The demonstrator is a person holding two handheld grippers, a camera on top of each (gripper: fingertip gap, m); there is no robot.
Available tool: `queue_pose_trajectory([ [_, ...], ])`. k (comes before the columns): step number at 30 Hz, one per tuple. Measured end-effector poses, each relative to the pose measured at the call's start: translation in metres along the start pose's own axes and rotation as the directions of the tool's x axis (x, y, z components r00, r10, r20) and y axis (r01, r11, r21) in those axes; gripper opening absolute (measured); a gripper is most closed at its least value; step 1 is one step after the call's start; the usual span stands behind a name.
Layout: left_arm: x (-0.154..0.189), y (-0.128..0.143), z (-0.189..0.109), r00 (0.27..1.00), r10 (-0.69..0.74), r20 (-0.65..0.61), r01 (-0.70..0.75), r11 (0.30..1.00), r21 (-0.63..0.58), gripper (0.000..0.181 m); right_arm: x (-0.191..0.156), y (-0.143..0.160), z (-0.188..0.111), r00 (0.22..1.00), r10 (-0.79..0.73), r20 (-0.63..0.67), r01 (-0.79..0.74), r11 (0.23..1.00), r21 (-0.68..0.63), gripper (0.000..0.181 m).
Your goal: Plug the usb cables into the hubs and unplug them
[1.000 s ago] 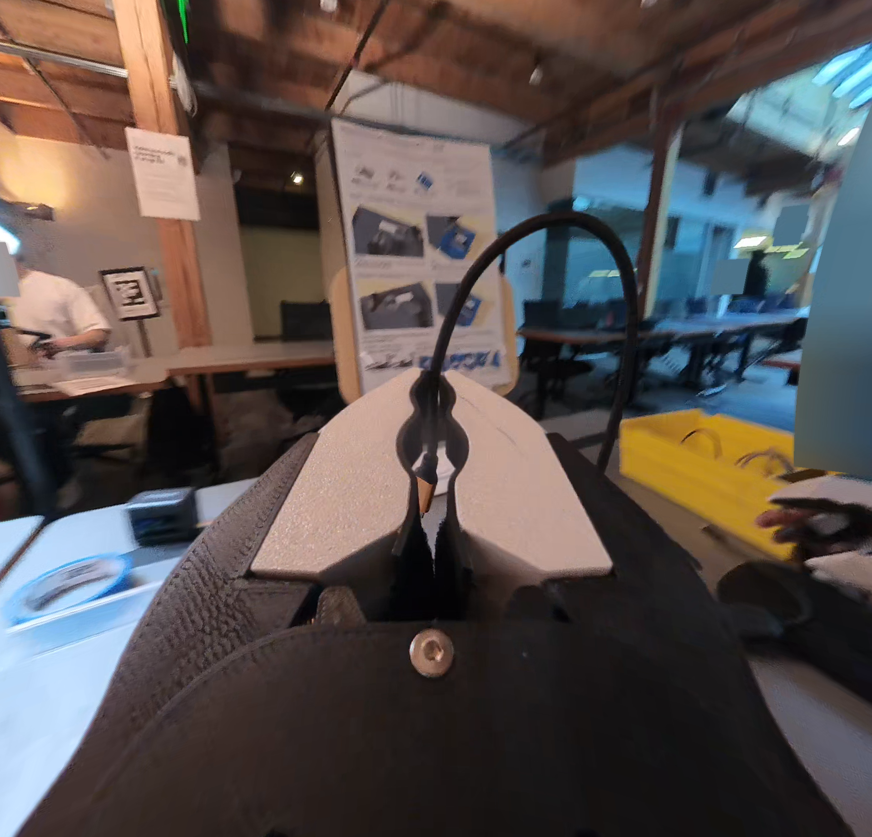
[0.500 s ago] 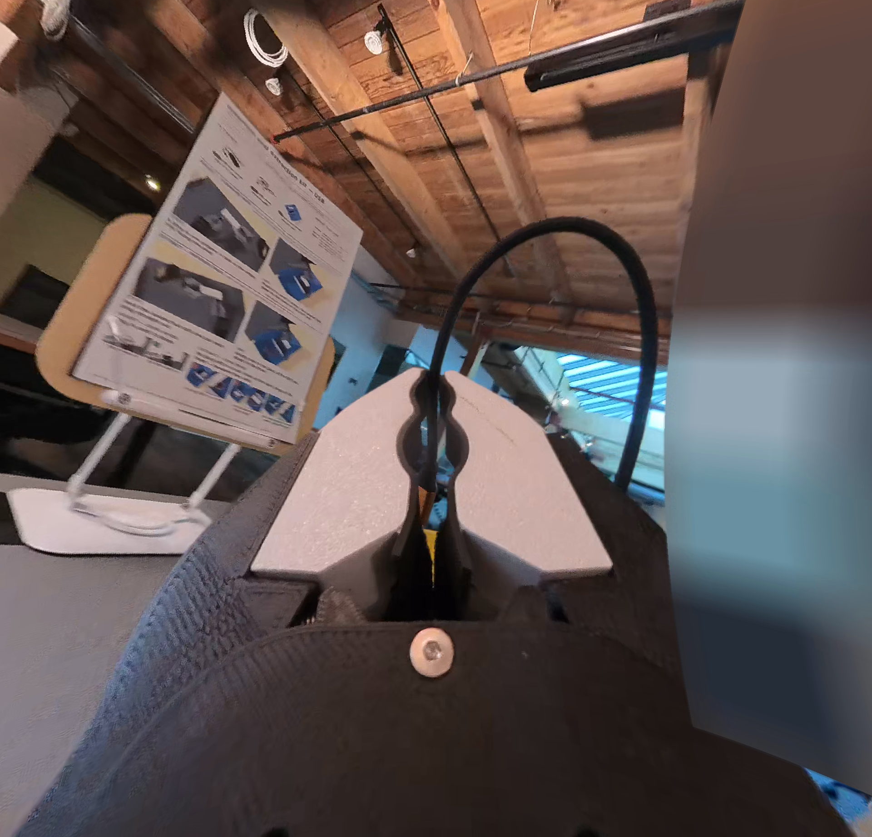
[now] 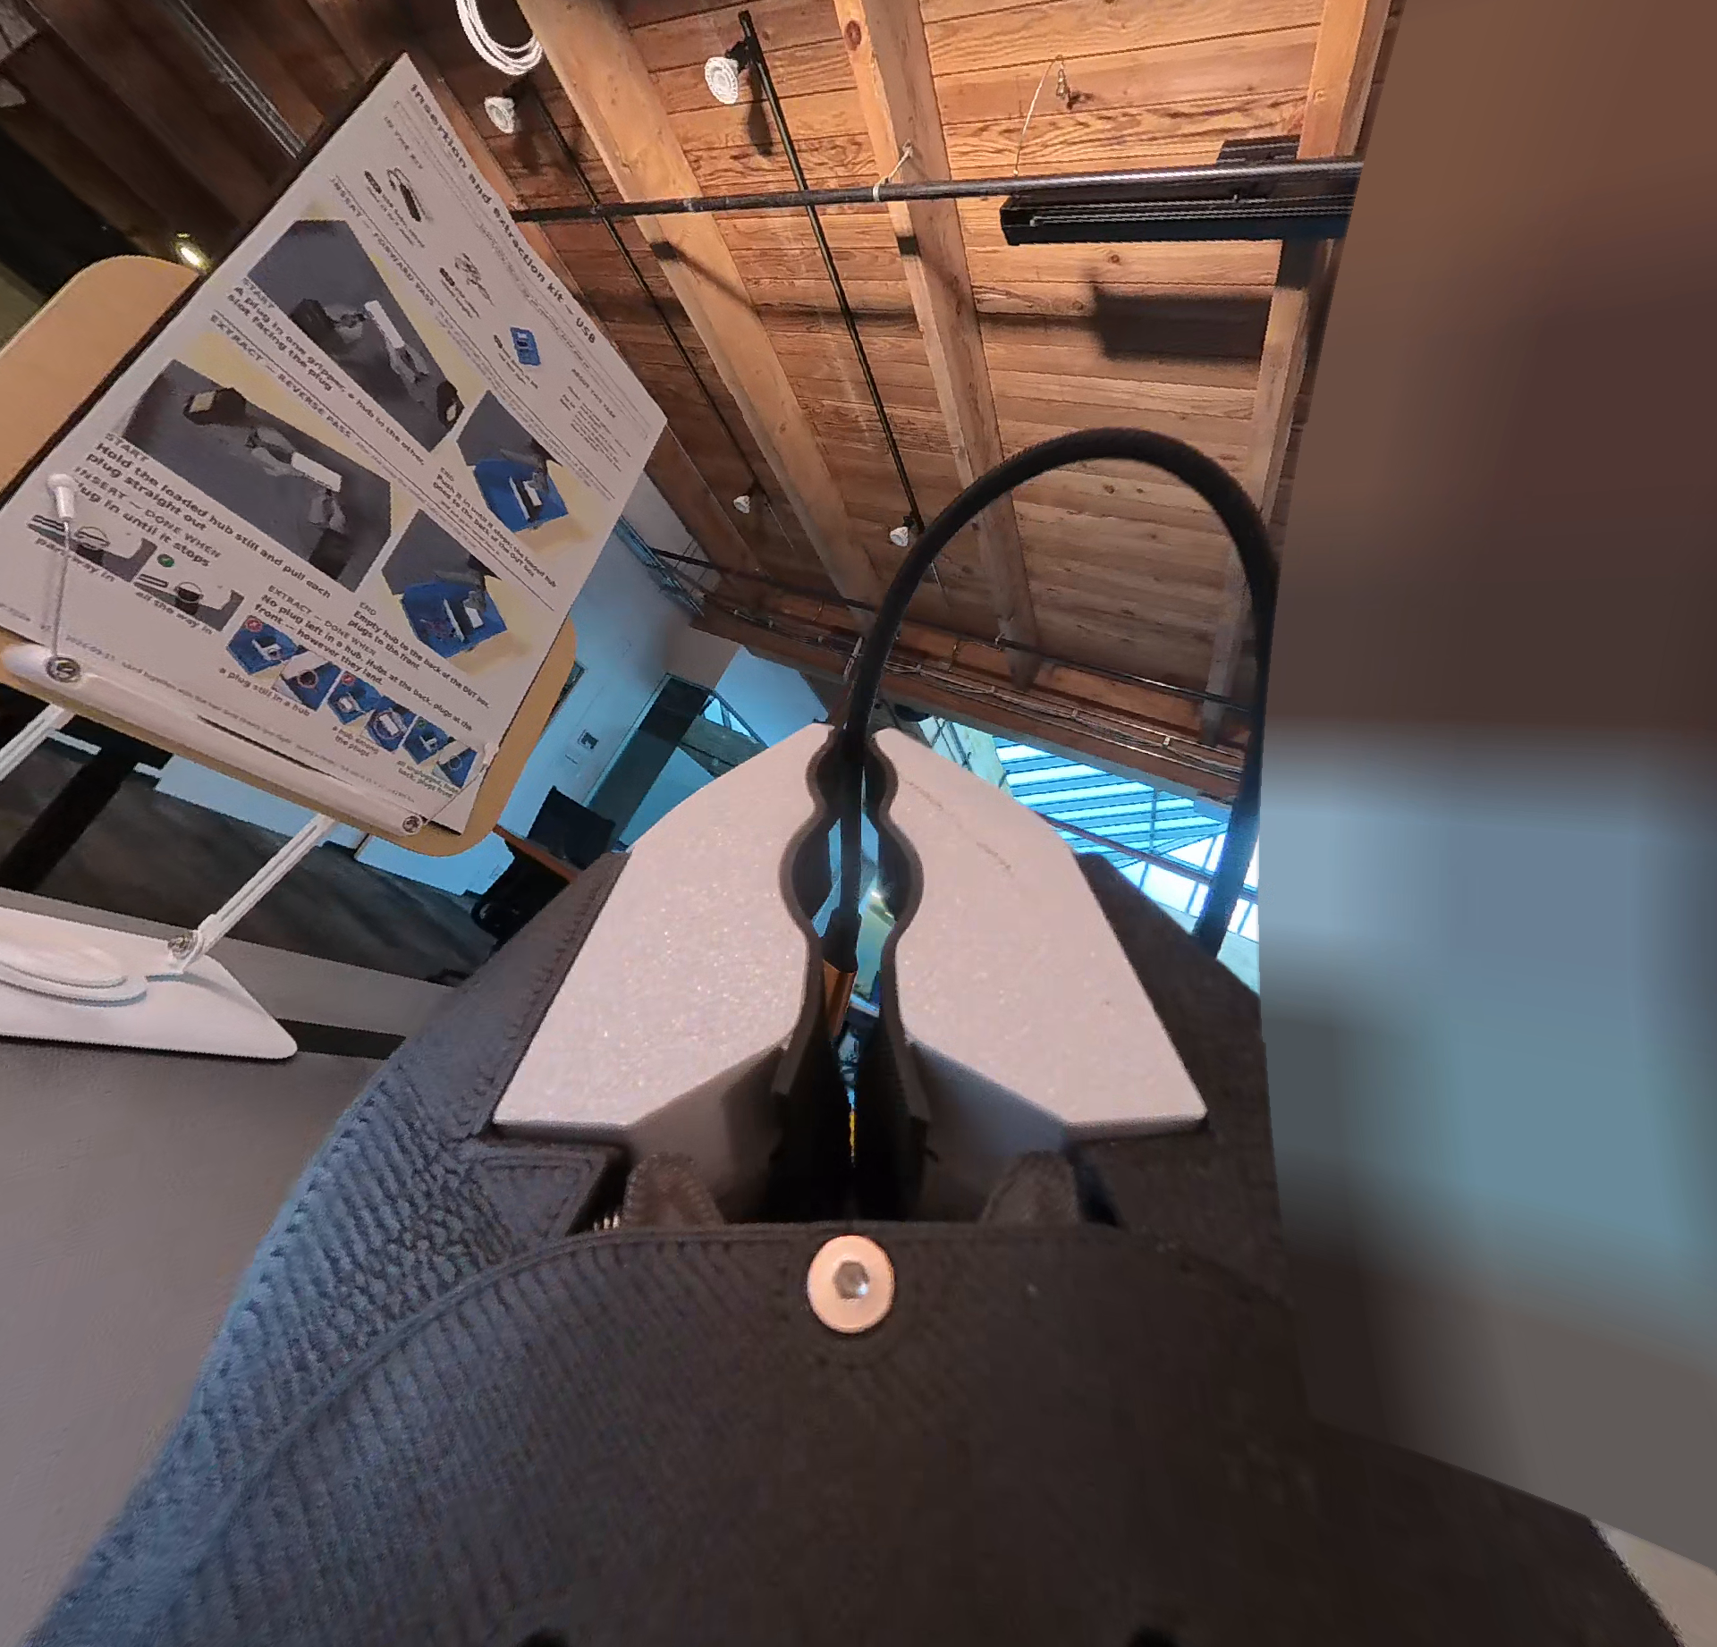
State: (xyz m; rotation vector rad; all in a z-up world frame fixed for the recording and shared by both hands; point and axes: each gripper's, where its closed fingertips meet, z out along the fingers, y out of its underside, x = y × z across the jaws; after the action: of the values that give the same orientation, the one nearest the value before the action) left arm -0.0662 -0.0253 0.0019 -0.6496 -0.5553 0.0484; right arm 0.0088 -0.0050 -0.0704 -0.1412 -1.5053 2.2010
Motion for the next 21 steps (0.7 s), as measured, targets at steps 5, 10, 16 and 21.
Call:
queue_pose_trajectory([
  [5, 0.001, 0.007, 0.001, 1.0, -0.016, -0.008, 0.016, 1.0, -0.002, 0.004, -0.001, 0.005, 0.004, 0.984, 0.169, 0.054, -0.17, 0.985, 0.016, 0.031],
  [10, -0.002, 0.012, 0.001, 1.0, -0.028, 0.004, 0.028, 1.0, 0.006, 0.004, 0.001, 0.012, 0.003, 0.99, 0.133, 0.037, -0.132, 0.991, -0.015, 0.023],
  [16, -0.008, 0.022, 0.0, 0.999, -0.042, 0.023, 0.043, 0.998, -0.046, 0.005, 0.008, 0.008, -0.008, 0.994, 0.101, 0.045, -0.098, 0.994, -0.058, 0.014],
  [21, -0.032, 0.053, -0.023, 0.997, 0.011, 0.071, 0.017, 0.921, -0.388, 0.038, 0.034, 0.003, -0.035, 0.999, 0.048, 0.02, -0.043, 0.98, -0.193, 0.014],
])
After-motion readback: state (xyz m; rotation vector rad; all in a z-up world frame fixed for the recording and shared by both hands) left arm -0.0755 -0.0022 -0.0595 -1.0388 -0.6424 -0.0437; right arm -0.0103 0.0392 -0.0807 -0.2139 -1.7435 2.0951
